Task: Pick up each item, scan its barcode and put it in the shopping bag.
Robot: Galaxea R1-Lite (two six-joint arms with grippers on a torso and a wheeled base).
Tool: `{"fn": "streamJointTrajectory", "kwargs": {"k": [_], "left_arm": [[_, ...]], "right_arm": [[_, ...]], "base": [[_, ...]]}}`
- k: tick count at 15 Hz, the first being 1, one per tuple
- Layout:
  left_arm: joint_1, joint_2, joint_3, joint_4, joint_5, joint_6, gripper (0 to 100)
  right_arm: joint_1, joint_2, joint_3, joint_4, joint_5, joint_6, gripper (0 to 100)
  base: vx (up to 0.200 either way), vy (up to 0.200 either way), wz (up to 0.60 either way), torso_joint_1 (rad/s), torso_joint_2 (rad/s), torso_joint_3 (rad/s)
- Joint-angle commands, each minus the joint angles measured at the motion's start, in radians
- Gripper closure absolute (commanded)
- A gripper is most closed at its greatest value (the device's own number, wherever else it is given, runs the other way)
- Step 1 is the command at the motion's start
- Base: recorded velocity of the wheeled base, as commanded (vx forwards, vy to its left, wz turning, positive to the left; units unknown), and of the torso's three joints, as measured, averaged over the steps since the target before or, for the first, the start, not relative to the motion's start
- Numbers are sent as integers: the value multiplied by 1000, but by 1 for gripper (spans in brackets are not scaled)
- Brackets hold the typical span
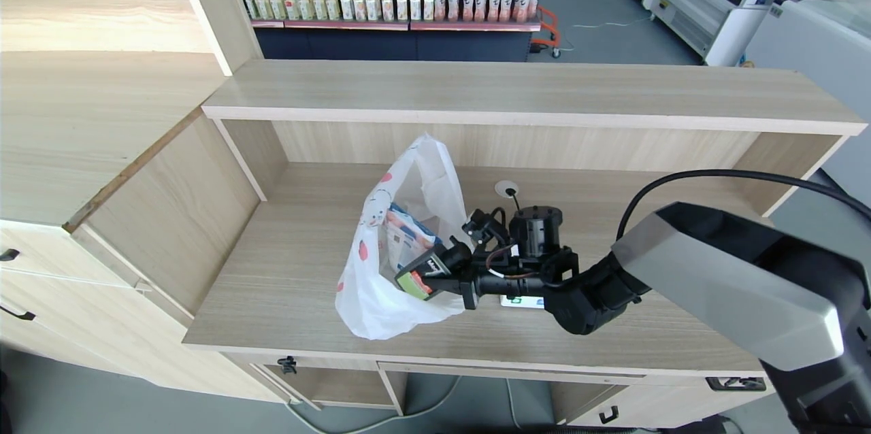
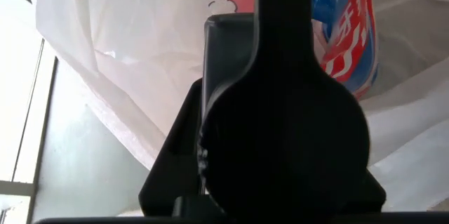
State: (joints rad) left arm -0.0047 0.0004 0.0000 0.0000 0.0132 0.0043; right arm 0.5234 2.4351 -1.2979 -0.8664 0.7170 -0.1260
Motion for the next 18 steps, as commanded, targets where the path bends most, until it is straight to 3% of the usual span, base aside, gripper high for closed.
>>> {"fn": "streamJointTrajectory", "kwargs": {"k": [1, 3, 4, 7, 14, 18], "left_arm": [[0, 0, 0, 0, 1, 0, 0], [0, 0, 0, 0, 1, 0, 0], [0, 0, 0, 0, 1, 0, 0], [0, 0, 0, 0, 1, 0, 0], [0, 0, 0, 0, 1, 0, 0], [0, 0, 0, 0, 1, 0, 0]], "right_arm": [[6, 27, -14, 0, -2, -17, 100], [7, 24, -14, 1, -4, -27, 100], [7, 19, -15, 1, -4, -26, 0], [1, -8, -9, 1, -1, 14, 0], [0, -136, 6, -11, -1, 310, 0], [-43, -261, 121, -10, -2, 399, 0]], "base": [[0, 0, 0, 0, 0, 0], [0, 0, 0, 0, 0, 0], [0, 0, 0, 0, 0, 0], [0, 0, 0, 0, 0, 0], [0, 0, 0, 0, 0, 0], [0, 0, 0, 0, 0, 0]]}}
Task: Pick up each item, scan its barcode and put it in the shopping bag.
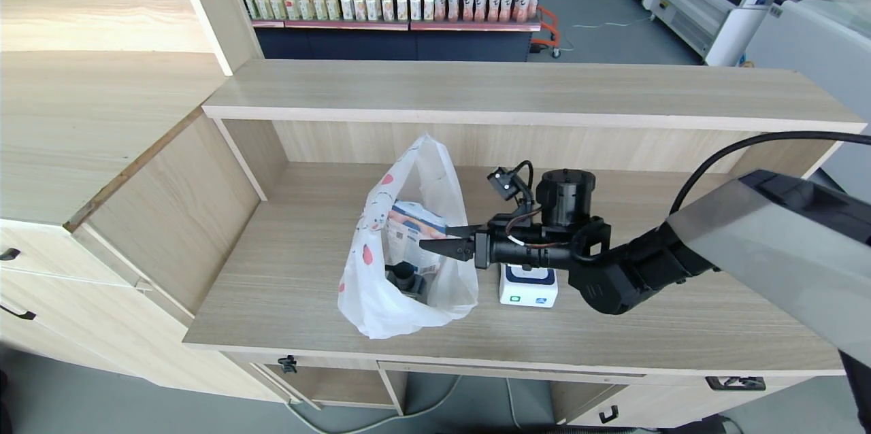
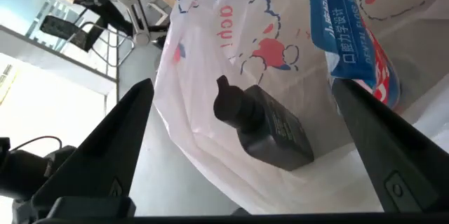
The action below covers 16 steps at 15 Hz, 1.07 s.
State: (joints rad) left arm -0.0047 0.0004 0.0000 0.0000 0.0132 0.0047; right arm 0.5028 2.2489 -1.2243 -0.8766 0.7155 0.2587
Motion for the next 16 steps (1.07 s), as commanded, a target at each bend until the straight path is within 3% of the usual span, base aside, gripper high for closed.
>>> {"fn": "streamJointTrajectory", "kwargs": {"k": [1, 4, 7, 8, 9, 10, 11, 12, 14, 16], "left_arm": [[0, 0, 0, 0, 1, 0, 0], [0, 0, 0, 0, 1, 0, 0], [0, 0, 0, 0, 1, 0, 0], [0, 0, 0, 0, 1, 0, 0], [0, 0, 0, 0, 1, 0, 0], [0, 0, 0, 0, 1, 0, 0], [0, 0, 0, 0, 1, 0, 0], [0, 0, 0, 0, 1, 0, 0], [0, 0, 0, 0, 1, 0, 0], [0, 0, 0, 0, 1, 0, 0]], "right_arm": [[-44, -120, 83, 1, -2, 43, 0], [-84, -348, 206, 8, -42, 211, 0], [-153, -558, 397, 8, -44, 217, 0], [-251, -687, 537, 14, -41, 132, 0], [-288, -735, 588, 22, -41, 76, 0], [-397, -893, 744, 82, -48, -98, 0], [-478, -1034, 845, 156, -56, -164, 0], [-527, -1164, 928, 231, -111, -211, 0], [-543, -1459, 1074, 438, -390, -236, 0], [-540, -1697, 1184, 562, -531, -236, 0]], "base": [[0, 0, 0, 0, 0, 0], [0, 0, 0, 0, 0, 0], [0, 0, 0, 0, 0, 0], [0, 0, 0, 0, 0, 0], [0, 0, 0, 0, 0, 0], [0, 0, 0, 0, 0, 0], [0, 0, 0, 0, 0, 0], [0, 0, 0, 0, 0, 0], [0, 0, 0, 0, 0, 0], [0, 0, 0, 0, 0, 0]]}}
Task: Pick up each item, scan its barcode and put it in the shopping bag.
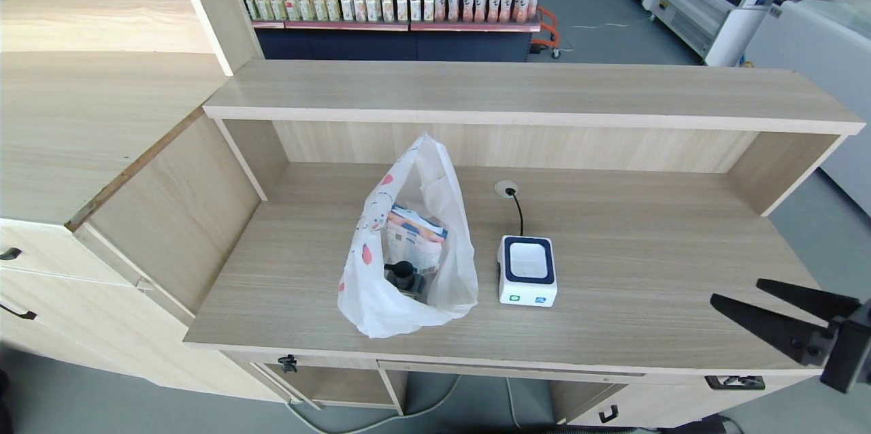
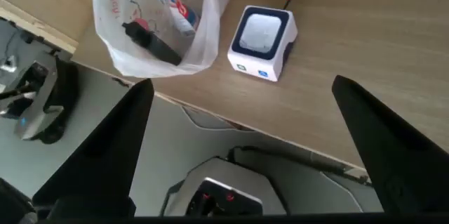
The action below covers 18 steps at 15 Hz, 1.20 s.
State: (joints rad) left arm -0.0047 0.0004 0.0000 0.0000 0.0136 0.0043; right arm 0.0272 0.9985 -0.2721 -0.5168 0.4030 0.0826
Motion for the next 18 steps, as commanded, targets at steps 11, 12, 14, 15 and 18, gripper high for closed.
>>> {"fn": "streamJointTrajectory", "kwargs": {"k": [11, 12, 14, 15, 18], "left_arm": [[0, 0, 0, 0, 0, 0, 0], [0, 0, 0, 0, 0, 0, 0], [0, 0, 0, 0, 0, 0, 0], [0, 0, 0, 0, 0, 0, 0], [0, 0, 0, 0, 0, 0, 0]], "right_arm": [[-53, -943, 272, 508, -403, -110, 0], [-53, -945, 272, 511, -401, -110, 0], [-30, -999, 272, 511, -401, -110, 0], [-30, -999, 272, 511, -401, -113, 0], [-30, -999, 272, 511, -401, -109, 100]], "base": [[0, 0, 0, 0, 0, 0], [0, 0, 0, 0, 0, 0], [0, 0, 0, 0, 0, 0], [0, 0, 0, 0, 0, 0], [0, 0, 0, 0, 0, 0]]}}
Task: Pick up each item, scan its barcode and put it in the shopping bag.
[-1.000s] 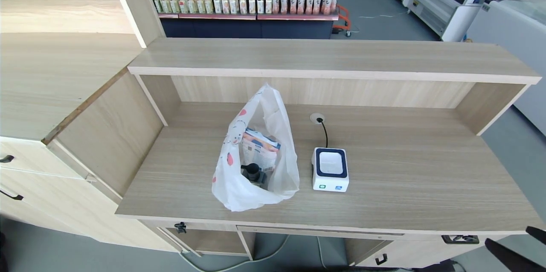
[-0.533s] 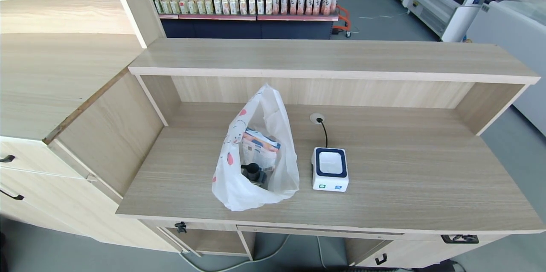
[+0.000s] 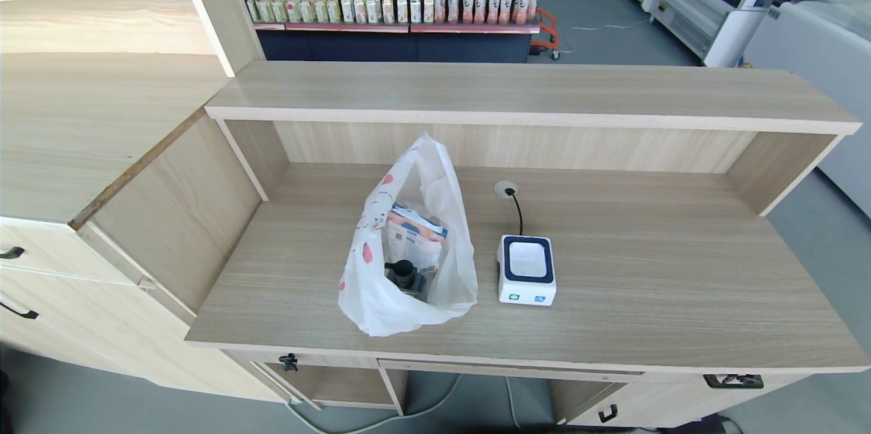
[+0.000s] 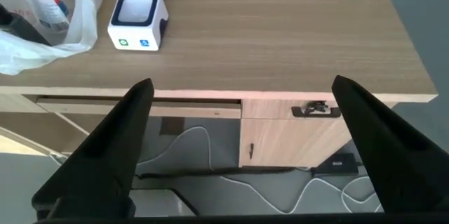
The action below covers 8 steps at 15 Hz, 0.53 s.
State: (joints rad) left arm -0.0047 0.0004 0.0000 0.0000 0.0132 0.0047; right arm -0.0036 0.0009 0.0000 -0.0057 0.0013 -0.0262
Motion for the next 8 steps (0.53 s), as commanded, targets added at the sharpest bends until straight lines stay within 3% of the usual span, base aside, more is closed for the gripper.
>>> {"fn": "streamJointTrajectory", "kwargs": {"k": [1, 6, 8], "left_arm": [[0, 0, 0, 0, 1, 0, 0], [0, 0, 0, 0, 1, 0, 0], [0, 1, 0, 0, -1, 0, 0]], "right_arm": [[1, -1, 0, 0, 0, 0, 100], [1, -1, 0, 0, 0, 0, 100], [2, -1, 0, 0, 0, 2, 100]], "base": [[0, 0, 0, 0, 0, 0], [0, 0, 0, 0, 0, 0], [200, -200, 0, 2, 5, 2]]}}
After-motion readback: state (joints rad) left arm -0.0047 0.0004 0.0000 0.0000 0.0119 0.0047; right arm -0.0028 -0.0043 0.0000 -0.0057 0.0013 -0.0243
